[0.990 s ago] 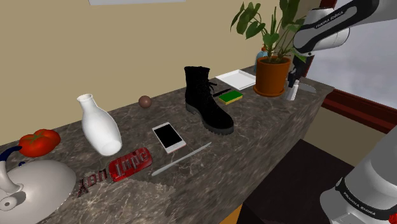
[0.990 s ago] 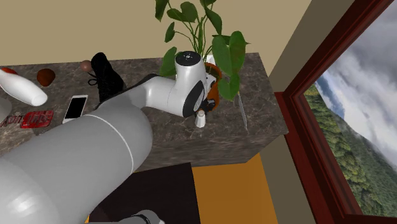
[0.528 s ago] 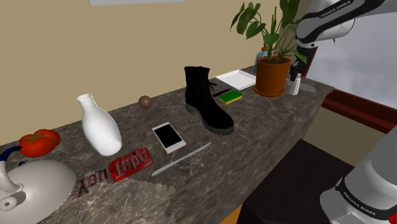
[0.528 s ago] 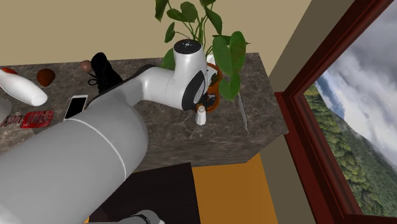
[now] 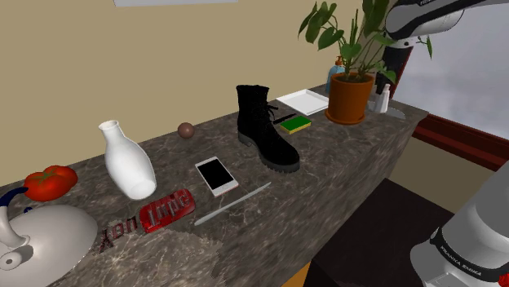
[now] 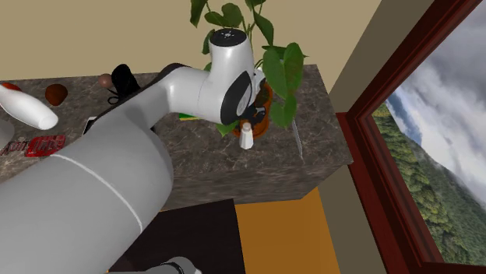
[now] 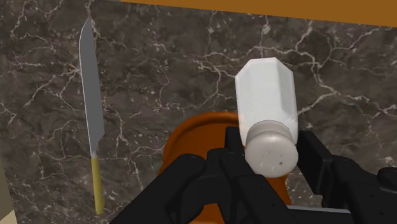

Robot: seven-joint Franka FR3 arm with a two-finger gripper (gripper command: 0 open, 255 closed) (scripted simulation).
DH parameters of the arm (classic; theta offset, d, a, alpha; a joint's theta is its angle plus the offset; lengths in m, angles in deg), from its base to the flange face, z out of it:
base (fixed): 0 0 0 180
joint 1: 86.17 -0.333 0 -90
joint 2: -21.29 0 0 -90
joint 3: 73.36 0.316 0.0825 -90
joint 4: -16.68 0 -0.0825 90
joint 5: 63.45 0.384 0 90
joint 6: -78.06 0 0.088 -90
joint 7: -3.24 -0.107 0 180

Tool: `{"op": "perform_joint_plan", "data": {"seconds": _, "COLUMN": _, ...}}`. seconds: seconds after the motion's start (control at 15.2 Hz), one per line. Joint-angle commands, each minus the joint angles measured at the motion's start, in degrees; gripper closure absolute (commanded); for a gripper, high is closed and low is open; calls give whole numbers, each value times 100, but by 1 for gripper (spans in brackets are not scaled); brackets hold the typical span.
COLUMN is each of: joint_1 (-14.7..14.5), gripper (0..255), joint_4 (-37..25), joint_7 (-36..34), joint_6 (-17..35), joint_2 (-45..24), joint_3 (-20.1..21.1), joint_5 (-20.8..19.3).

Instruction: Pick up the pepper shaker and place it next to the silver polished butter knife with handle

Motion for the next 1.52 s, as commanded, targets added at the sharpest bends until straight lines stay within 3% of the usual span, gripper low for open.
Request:
{"op": "perform_joint_plan", "data": {"seconds": 0.0, "joint_1": -7, "gripper": 255, "joint_4": -132, "joint_7": 12, "joint_6": -163, "joint_2": 52, "joint_3": 20, "joint_5": -8}}
{"op": "perform_joint_plan", "data": {"seconds": 0.59, "joint_1": -28, "gripper": 255, "joint_4": -666, "joint_7": 40, "joint_6": -794, "joint_2": 154, "joint_3": 74, "joint_5": -1}}
{"op": "perform_joint_plan", "data": {"seconds": 1.45, "joint_1": -647, "gripper": 255, "joint_4": 31, "joint_7": -1904, "joint_6": -1018, "joint_2": 820, "joint_3": 1391, "joint_5": -20}}
